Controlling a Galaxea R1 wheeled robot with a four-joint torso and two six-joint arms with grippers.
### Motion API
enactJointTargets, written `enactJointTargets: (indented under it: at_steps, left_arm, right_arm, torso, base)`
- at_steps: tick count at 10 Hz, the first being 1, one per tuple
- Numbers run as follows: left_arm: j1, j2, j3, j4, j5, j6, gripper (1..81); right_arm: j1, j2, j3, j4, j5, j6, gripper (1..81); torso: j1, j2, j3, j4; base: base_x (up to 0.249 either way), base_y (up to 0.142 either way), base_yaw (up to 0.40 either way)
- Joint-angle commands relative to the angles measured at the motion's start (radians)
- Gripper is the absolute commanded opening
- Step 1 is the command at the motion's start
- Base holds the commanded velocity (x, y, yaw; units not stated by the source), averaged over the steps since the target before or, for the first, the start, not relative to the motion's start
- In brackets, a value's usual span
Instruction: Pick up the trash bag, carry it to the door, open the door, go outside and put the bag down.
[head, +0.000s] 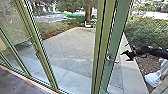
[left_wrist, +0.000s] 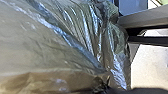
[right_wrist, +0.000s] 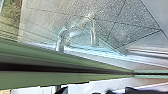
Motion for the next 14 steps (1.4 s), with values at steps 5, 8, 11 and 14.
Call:
enactJointTargets:
  at_steps: [5, 8, 11, 14]
  left_arm:
    - [-0.010, 0.005, 0.006, 0.006, 0.072, 0.003, 1.0]
    - [-0.010, 0.005, 0.006, 0.005, 0.072, 0.003, 1.0]
    - [-0.010, 0.005, 0.006, 0.003, 0.072, 0.003, 1.0]
    - [-0.010, 0.006, 0.006, 0.000, 0.072, 0.003, 1.0]
  right_arm:
    - [0.234, -0.064, 0.010, -0.111, 0.021, -0.045, 81.1]
    - [0.257, -0.065, 0.024, -0.170, -0.013, -0.045, 81.1]
    - [0.302, -0.067, 0.040, -0.351, -0.090, -0.045, 81.1]
    - [0.354, -0.085, 0.125, -0.479, -0.118, -0.045, 81.1]
  torso:
    - [0.000, 0.000, 0.000, 0.000]
    - [0.000, 0.000, 0.000, 0.000]
    - [0.000, 0.000, 0.000, 0.000]
    - [0.000, 0.000, 0.000, 0.000]
  base:
    - [0.000, 0.000, 0.000]
    - [0.000, 0.000, 0.000]
    - [0.000, 0.000, 0.000]
    - [0.000, 0.000, 0.000]
